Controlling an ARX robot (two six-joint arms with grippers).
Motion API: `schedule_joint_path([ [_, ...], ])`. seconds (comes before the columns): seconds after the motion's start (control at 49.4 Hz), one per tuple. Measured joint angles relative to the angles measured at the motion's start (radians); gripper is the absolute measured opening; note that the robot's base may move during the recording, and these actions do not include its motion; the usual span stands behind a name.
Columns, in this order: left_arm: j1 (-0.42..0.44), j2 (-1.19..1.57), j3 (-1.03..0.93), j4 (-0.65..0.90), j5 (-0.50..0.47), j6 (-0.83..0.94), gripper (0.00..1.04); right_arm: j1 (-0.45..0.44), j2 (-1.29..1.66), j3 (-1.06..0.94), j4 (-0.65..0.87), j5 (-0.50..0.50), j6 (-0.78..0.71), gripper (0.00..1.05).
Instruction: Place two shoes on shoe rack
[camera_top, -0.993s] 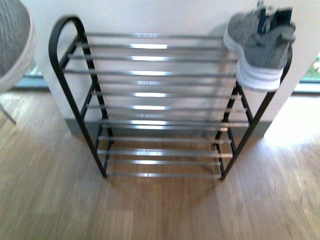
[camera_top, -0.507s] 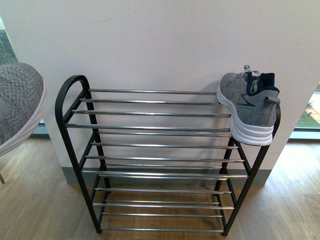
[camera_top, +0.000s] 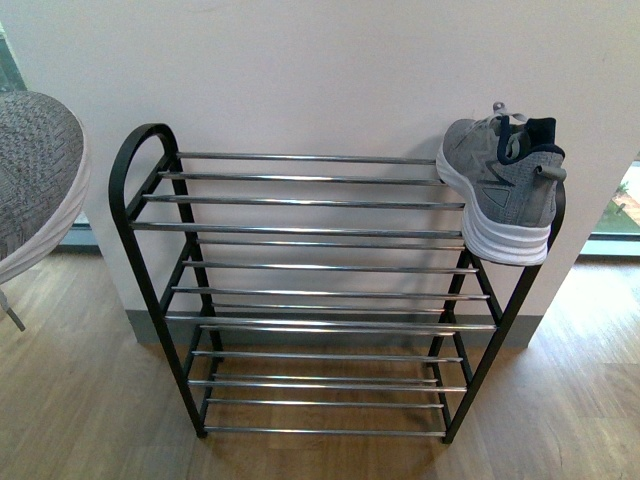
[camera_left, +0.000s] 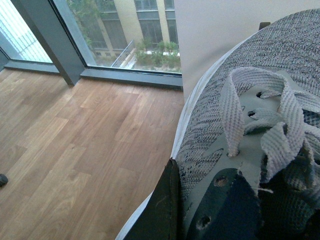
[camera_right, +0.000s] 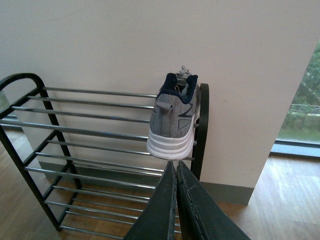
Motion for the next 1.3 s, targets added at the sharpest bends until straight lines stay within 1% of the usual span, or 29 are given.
schedule_joint_path([
  [0.142, 0.000, 0.000, 0.000, 0.000, 0.000, 0.000, 0.02, 0.000, -0.103, 0.000, -0.095, 0.000, 0.000, 0.02],
  [0.446, 0.000, 0.000, 0.000, 0.000, 0.000, 0.000, 0.02, 0.000, -0.268, -0.001, -0.251, 0.000, 0.000, 0.02],
  [0.811, 0.000, 0.000, 0.000, 0.000, 0.000, 0.000, 0.02, 0.000, -0.414, -0.001, -0.393, 0.000, 0.000, 0.02],
  [1.033, 0.000, 0.000, 0.000, 0.000, 0.000, 0.000, 0.02, 0.000, -0.474, -0.001, -0.454, 0.000, 0.000, 0.02],
  [1.054, 0.000, 0.000, 0.000, 0.000, 0.000, 0.000, 0.02, 0.000, -0.492, -0.001, -0.473, 0.000, 0.000, 0.02],
  [1.094, 0.000, 0.000, 0.000, 0.000, 0.000, 0.000, 0.02, 0.000, -0.559, -0.001, -0.572, 0.000, 0.000, 0.02],
  [1.135, 0.000, 0.000, 0.000, 0.000, 0.000, 0.000, 0.02, 0.000, -0.616, -0.001, -0.620, 0.000, 0.000, 0.02],
  [1.297, 0.000, 0.000, 0.000, 0.000, 0.001, 0.000, 0.02, 0.000, -0.642, -0.001, -0.629, 0.001, 0.000, 0.02],
])
